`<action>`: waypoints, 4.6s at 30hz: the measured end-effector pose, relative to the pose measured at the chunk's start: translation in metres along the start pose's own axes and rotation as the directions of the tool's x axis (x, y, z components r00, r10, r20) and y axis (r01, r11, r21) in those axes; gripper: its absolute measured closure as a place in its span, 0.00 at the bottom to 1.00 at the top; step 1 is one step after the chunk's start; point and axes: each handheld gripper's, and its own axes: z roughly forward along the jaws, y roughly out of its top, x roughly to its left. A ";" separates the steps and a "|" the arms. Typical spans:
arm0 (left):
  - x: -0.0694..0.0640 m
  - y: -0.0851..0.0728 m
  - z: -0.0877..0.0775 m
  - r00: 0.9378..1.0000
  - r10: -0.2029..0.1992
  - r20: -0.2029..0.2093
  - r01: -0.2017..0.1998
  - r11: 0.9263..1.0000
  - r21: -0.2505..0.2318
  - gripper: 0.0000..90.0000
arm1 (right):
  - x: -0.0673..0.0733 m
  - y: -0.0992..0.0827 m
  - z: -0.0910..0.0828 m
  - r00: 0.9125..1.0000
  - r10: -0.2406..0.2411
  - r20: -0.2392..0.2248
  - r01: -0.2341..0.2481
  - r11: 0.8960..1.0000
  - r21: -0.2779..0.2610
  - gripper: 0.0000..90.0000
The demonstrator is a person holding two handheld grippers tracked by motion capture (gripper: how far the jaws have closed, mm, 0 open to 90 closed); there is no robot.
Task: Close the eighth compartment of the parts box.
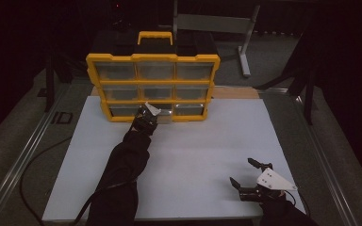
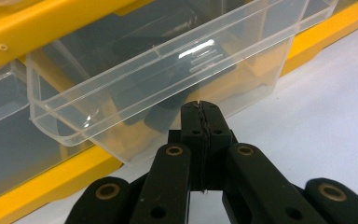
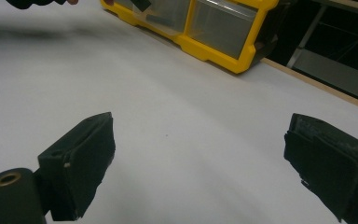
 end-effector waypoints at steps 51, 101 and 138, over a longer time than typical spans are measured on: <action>0.003 0.016 0.020 0.999 0.001 -0.034 -0.001 1.000 0.007 1.00 | -0.001 -0.001 -0.001 1.000 0.014 -0.001 -0.014 1.000 -0.005 0.09; 0.003 0.015 0.010 0.989 -0.144 -0.030 0.145 0.989 0.022 0.70 | -0.001 -0.001 -0.001 1.000 0.015 0.007 -0.015 1.000 0.003 0.09; 0.005 0.020 0.000 0.984 -0.106 0.146 0.096 0.992 0.079 0.00 | -0.001 -0.001 -0.001 1.000 0.016 0.007 -0.016 1.000 0.010 0.09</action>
